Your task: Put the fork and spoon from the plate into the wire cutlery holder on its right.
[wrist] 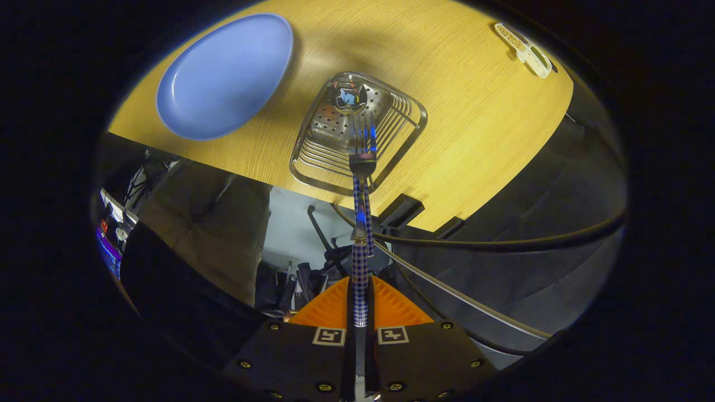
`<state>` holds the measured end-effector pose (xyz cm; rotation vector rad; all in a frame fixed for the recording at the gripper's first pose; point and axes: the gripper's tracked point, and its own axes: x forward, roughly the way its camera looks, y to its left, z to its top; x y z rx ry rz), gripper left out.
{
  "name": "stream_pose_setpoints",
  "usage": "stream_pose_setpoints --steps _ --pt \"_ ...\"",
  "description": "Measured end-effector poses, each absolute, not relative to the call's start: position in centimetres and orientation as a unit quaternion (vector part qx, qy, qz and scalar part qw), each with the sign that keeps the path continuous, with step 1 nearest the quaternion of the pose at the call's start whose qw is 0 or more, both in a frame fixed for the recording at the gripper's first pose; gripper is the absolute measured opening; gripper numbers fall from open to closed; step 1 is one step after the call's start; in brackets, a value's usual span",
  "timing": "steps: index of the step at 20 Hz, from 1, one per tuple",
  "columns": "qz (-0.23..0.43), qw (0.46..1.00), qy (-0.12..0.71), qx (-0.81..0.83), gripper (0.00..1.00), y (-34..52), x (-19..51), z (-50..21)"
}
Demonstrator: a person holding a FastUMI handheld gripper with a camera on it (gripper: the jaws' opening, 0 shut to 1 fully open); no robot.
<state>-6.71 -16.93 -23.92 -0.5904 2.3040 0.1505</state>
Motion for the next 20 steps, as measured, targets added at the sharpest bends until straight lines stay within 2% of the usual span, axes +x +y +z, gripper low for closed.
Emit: stream_pose_setpoints --steps 11,18,19,20 --pt "0.07 0.313 0.921 -0.22 0.07 -16.7 -5.0 -24.8" --pt "0.077 0.32 0.922 -0.202 0.16 -16.2 -4.4 -24.6" --pt "0.078 0.32 0.923 -0.199 0.24 -16.3 -4.4 -24.5" --pt "0.078 0.32 0.924 -0.195 0.26 -16.2 -4.6 -24.2"
